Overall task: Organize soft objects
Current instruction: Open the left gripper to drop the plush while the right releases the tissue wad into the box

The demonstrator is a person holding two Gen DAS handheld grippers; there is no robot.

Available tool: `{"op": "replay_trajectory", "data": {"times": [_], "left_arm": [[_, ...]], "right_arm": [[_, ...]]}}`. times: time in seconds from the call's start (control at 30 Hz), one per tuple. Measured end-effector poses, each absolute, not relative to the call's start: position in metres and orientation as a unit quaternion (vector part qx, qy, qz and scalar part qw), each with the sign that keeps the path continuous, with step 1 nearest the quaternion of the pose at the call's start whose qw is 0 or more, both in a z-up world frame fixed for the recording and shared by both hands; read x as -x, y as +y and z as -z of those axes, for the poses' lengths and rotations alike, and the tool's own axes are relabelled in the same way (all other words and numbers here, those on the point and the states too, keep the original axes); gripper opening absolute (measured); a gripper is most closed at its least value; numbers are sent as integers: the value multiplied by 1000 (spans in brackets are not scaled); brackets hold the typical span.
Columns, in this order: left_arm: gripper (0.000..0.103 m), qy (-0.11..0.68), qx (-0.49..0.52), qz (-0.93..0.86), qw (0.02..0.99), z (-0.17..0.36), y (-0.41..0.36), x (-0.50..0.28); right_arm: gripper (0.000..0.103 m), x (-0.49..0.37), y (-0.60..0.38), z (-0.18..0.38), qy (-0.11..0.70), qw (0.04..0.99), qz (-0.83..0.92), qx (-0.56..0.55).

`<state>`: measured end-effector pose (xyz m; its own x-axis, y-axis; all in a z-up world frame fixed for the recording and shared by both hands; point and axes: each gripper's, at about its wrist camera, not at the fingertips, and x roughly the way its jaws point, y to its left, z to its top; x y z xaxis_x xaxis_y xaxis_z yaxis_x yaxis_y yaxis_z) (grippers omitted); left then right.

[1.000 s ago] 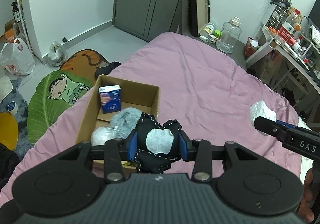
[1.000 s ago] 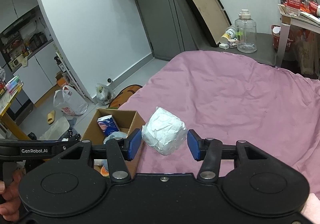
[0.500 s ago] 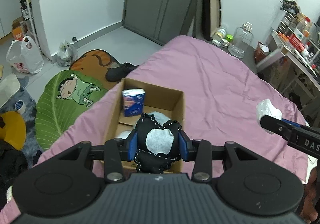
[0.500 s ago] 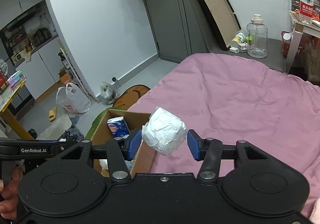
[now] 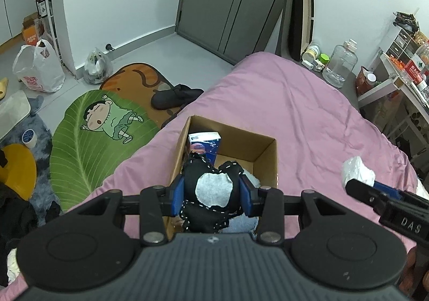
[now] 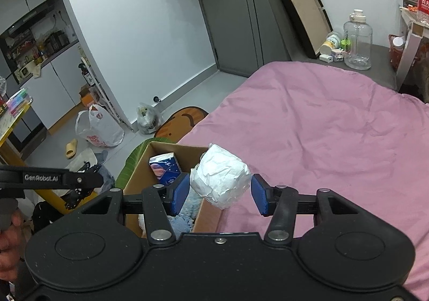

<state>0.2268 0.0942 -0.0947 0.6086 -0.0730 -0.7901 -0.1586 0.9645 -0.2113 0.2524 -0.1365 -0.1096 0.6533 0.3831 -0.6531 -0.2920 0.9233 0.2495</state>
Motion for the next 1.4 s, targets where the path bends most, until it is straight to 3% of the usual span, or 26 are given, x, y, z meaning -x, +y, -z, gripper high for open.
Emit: {"op": "replay_trajectory", "data": {"times": [0.77,1.03,1.4], "left_arm": [[45,505,152,-32,849,164,97,-302],[72,504,167,-54,845,159,104,-310],[72,495,162,-76,850,146,118,-301]], "right_arm": [[50,-299,-104,146,403,887,-212,-78],[50,-315,-91,155,416,878,-224,-79],[52,-328,-67,160,428,869,-239,-68]]}}
